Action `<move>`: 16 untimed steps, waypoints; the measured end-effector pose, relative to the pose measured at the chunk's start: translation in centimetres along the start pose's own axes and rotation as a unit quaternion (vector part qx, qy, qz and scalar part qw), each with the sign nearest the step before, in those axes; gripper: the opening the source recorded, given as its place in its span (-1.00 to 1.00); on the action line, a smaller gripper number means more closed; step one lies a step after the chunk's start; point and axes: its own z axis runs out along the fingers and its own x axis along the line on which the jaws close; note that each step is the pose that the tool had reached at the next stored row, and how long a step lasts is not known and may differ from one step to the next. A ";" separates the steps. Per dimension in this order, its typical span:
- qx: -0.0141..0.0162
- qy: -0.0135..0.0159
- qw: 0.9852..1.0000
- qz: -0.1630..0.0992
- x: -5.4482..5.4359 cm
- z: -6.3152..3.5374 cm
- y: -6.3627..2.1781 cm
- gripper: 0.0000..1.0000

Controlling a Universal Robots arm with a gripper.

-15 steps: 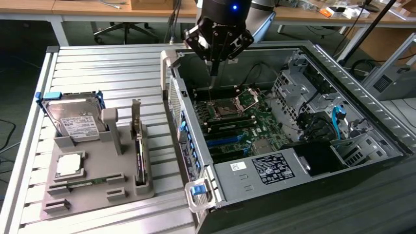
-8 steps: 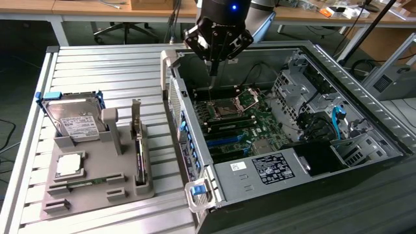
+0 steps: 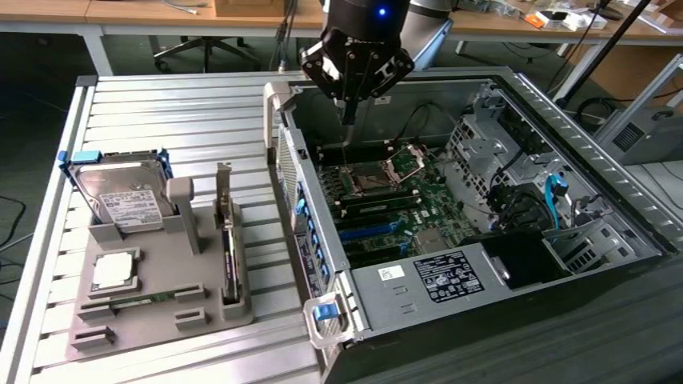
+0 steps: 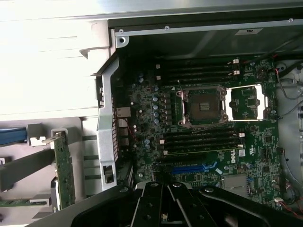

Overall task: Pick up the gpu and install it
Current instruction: 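Reach for the gpu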

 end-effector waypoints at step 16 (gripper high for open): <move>0.000 0.000 1.000 0.000 0.5 -0.02 -0.04 -0.79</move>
